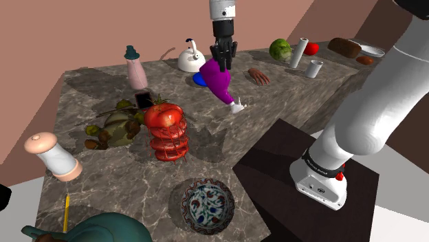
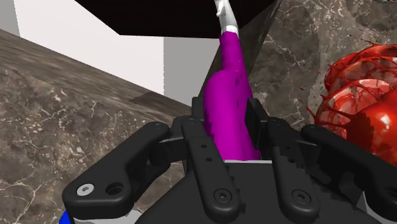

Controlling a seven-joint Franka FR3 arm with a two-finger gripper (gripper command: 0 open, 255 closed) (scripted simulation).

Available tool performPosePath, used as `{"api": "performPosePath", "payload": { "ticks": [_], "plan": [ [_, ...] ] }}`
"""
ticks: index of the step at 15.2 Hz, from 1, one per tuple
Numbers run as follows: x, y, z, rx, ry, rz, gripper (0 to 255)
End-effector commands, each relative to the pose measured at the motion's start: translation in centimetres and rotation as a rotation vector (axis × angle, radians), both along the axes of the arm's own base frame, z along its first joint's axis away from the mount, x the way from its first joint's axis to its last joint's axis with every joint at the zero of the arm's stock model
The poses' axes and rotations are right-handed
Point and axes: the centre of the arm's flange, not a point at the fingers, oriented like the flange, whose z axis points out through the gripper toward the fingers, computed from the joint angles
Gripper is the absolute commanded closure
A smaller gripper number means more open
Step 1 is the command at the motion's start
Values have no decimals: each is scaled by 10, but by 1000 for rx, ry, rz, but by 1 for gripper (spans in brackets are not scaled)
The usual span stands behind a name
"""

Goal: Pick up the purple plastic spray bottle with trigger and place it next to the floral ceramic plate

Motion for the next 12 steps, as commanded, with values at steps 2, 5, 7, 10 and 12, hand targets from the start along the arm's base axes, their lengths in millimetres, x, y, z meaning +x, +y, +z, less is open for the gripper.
{"api": "performPosePath", "payload": {
  "ticks": [2,5,7,10,12],
  "plan": [
    [-32,24,13,-1,0,-1,255],
    [-61,47,25,-1,0,-1,255],
    [-81,62,33,-1,0,-1,255],
    [-111,86,45,-1,0,-1,255],
    [-131,101,53,-1,0,-1,255]
  ]
}}
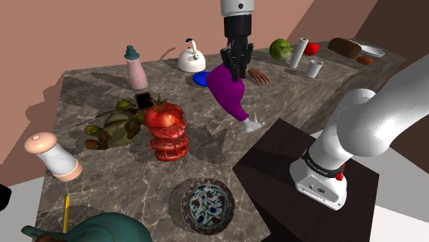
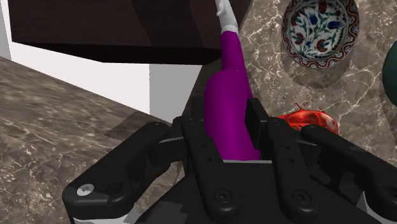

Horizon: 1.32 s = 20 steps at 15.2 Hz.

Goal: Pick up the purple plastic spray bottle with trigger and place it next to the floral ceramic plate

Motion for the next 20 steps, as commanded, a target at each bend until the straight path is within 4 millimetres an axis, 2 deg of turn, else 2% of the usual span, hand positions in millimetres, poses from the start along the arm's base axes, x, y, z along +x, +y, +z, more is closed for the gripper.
{"api": "performPosePath", "payload": {
  "ticks": [1,20],
  "plan": [
    [-20,15,6,-1,0,-1,255],
    [-208,163,83,-1,0,-1,255]
  ]
}}
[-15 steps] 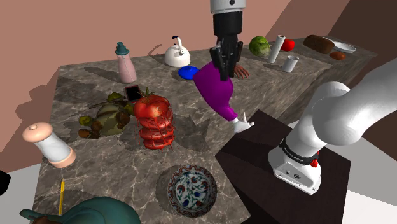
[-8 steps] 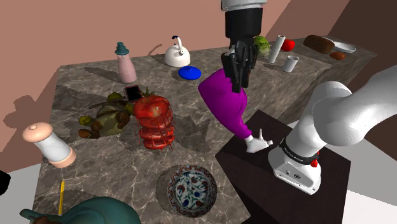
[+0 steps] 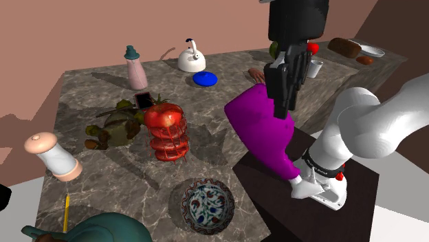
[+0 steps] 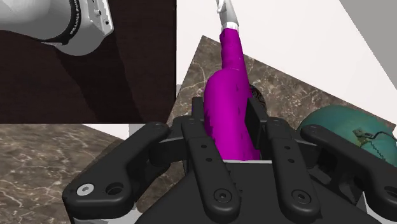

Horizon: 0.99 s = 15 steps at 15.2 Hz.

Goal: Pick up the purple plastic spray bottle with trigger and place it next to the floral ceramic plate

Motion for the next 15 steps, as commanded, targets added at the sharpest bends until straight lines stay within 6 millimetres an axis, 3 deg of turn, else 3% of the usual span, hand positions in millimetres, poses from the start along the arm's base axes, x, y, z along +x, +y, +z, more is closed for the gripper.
{"api": "performPosePath", "payload": {
  "ticks": [1,4,15],
  "plan": [
    [-21,17,5,0,1,-1,255],
    [-45,35,15,0,1,-1,255],
    [-45,35,-43,0,1,-1,255]
  ]
}}
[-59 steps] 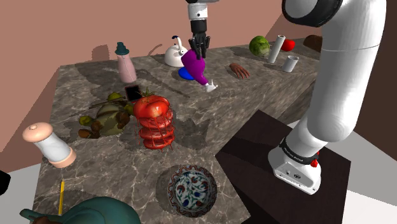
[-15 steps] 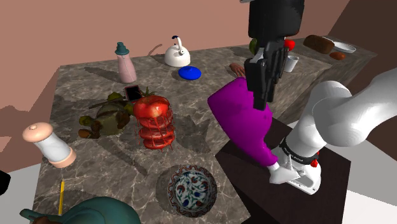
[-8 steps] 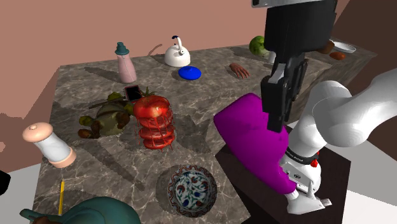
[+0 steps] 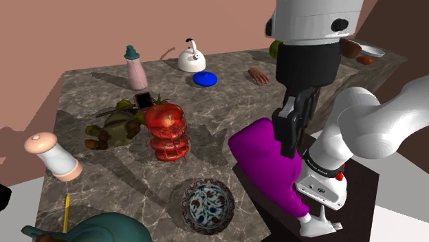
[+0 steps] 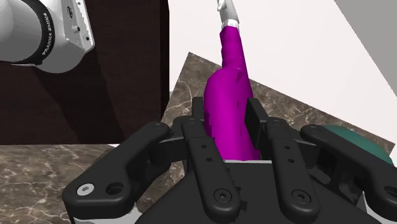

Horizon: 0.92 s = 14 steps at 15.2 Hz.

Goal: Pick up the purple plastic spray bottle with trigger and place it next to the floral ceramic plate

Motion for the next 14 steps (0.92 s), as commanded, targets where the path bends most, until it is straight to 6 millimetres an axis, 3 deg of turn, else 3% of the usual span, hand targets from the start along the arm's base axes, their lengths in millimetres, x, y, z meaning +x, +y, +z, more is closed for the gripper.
{"api": "performPosePath", "payload": {
  "ticks": [1,14],
  "plan": [
    [0,0,-12,0,0,0,255],
    [0,0,-80,0,0,0,255]
  ]
}}
